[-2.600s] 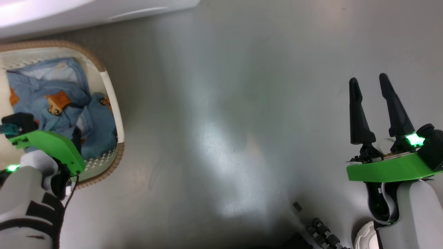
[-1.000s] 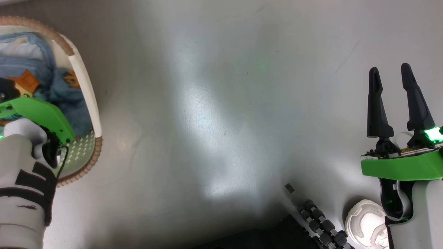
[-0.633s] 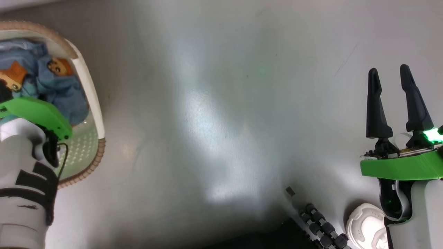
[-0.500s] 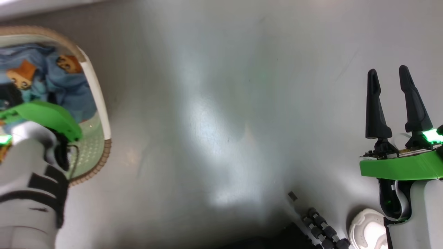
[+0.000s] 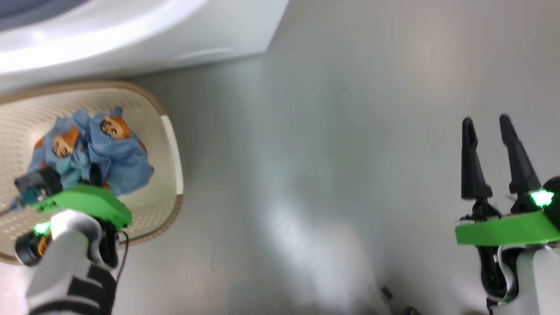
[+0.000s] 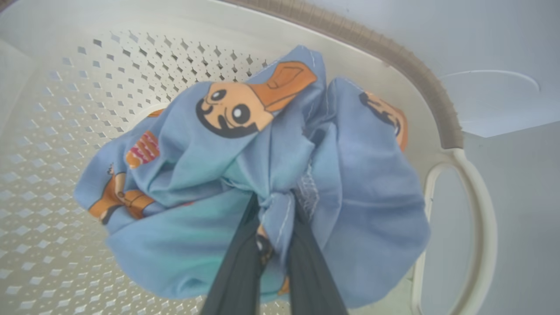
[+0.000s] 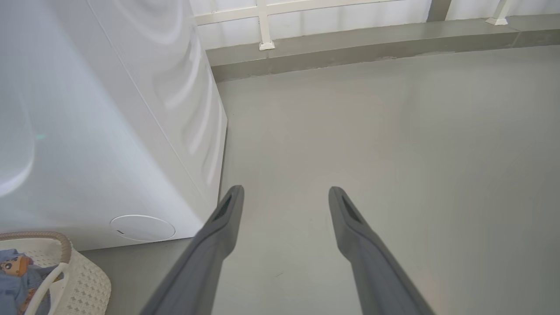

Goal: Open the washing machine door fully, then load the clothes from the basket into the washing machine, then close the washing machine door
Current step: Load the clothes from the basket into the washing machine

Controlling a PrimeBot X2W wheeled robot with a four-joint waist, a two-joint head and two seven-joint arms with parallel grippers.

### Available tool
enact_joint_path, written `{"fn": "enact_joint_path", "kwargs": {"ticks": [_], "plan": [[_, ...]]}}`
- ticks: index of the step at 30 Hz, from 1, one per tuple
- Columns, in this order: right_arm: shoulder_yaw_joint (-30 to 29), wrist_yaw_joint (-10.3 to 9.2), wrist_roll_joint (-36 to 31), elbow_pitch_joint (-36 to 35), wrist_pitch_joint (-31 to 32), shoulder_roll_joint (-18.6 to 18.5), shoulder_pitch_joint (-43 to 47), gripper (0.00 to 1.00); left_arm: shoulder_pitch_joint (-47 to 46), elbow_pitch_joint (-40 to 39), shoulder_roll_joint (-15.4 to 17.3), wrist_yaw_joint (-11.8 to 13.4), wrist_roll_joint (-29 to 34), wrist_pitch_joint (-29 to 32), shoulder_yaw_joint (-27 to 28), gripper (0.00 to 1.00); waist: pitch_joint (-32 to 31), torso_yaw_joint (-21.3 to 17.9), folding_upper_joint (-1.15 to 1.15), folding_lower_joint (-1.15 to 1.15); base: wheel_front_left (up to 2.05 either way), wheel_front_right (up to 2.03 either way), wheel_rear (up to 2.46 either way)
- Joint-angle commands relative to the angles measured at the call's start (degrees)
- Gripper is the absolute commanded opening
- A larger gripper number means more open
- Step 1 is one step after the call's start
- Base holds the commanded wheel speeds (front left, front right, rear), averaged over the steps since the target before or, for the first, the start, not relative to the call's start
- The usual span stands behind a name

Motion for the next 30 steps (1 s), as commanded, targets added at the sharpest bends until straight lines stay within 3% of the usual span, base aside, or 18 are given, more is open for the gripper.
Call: {"fn": "enact_joint_path", "kwargs": {"ticks": [1,18,30], "plan": [[1.09,0.09,-0.04,-0.95,-0.27,-0.65,2.37,1.0,3.38,-1.47,1.4,0.47,0.63,-0.77,1.67,0.0,-7.36,3.31,0.0,0.0,0.0,0.0,0.0],[2.94,0.09,-1.96,1.63,-0.27,-0.97,11.41,1.0,28.01,-28.89,-3.86,2.38,8.35,-0.78,7.93,0.0,-27.17,6.68,0.0,0.0,0.0,0.0,0.0],[4.74,0.09,-3.62,1.98,-0.27,-2.12,16.56,1.0,40.93,-47.34,-3.97,6.95,7.15,-0.78,2.28,0.0,-36.69,8.42,0.0,0.0,0.0,0.0,0.0]]}}
